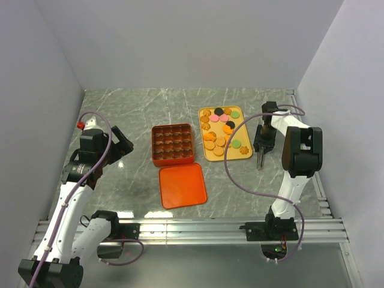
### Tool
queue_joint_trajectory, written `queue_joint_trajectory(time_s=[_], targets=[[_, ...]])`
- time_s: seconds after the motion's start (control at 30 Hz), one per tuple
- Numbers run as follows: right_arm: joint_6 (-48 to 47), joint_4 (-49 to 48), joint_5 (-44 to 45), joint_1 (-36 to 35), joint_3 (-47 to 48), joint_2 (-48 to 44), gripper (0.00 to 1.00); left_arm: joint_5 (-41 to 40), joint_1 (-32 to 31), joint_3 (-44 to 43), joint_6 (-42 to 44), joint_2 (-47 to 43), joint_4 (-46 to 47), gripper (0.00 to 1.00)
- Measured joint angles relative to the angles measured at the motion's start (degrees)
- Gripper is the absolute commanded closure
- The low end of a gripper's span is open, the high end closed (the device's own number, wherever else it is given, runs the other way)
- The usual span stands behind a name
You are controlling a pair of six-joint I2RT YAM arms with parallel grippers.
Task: Pack the cookies
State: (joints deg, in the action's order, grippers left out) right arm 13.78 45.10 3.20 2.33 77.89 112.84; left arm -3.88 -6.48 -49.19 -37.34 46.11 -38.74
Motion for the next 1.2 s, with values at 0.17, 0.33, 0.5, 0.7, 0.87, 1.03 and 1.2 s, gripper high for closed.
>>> queue_joint_trajectory(time_s=[0.17, 0.33, 0.5, 0.7, 0.87, 1.03, 1.2], targets=[[0.2, -0.3, -0.3, -0.4, -0.1, -0.2, 0.59, -0.1, 0.0, 0.0, 0.0, 0.0, 0.0, 0.01], [0.7, 0.4, 0.8, -0.7, -0.4, -1.6, 0.59, -0.1, 0.0, 0.0, 0.0, 0.3, 0.0, 0.01], [1.6, 3.7, 1.9, -2.8, 0.2, -7.3, 0.59, 0.0, 0.0, 0.0, 0.0, 1.0, 0.0, 0.01], [2.5, 7.3, 1.6, -8.0, 3.8, -14.2, 0.59, 0.3, 0.0, 0.0, 0.1, 2.1, 0.0, 0.01], [3.6, 10.7, 1.5, -10.9, 3.9, -18.3, 0.59, 0.6, 0.0, 0.0, 0.1, 2.3, 0.0, 0.01], [4.6, 13.6, 1.6, -13.8, 4.2, -19.3, 0.59, 1.5, 0.0, 0.0, 0.2, 2.6, 0.0, 0.00], [4.8, 15.3, 0.7, -16.4, 5.1, -20.9, 0.58, 2.3, 0.0, 0.0, 0.3, 2.4, 0.0, 0.01]])
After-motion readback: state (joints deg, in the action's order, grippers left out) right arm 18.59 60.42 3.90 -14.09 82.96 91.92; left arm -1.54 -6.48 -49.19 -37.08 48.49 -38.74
